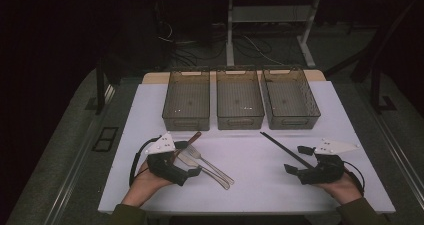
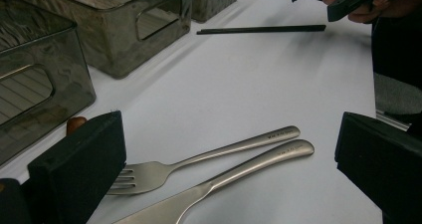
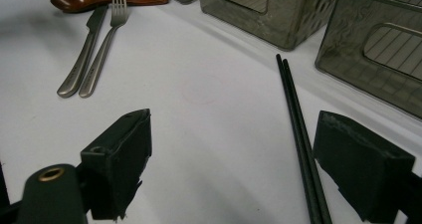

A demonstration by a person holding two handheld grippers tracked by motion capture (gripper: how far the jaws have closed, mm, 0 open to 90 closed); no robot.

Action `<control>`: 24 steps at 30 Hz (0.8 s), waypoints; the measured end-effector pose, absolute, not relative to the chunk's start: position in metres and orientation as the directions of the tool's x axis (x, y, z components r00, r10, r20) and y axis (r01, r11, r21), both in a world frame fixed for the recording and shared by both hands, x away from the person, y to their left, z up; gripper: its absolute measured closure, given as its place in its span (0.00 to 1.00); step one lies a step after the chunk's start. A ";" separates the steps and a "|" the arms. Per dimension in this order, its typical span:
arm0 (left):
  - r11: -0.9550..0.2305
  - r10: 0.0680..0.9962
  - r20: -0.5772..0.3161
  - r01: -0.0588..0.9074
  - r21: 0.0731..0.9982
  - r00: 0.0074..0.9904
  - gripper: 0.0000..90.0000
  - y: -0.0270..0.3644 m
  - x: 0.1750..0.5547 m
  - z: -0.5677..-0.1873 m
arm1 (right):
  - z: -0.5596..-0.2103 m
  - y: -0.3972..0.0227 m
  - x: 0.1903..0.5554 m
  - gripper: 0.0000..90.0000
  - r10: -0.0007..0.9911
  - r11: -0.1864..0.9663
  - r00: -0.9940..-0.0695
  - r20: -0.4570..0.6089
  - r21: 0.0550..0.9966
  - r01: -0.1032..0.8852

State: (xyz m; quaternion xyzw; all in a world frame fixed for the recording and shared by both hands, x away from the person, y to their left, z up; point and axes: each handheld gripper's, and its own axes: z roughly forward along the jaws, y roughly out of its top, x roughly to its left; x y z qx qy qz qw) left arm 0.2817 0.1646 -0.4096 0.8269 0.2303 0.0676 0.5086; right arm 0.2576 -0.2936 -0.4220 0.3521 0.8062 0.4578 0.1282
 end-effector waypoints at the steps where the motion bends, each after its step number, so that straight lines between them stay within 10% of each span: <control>1: -0.383 0.450 -0.118 0.311 0.870 0.885 0.00 0.165 0.282 -0.410 | -0.421 -0.293 0.257 0.18 0.681 0.334 -0.723 0.119 0.827 0.451; 24: -0.404 0.455 -0.108 0.314 0.859 0.884 0.00 0.171 0.280 -0.411 | -0.405 -0.295 0.268 0.18 0.692 0.330 -0.710 0.130 0.818 0.471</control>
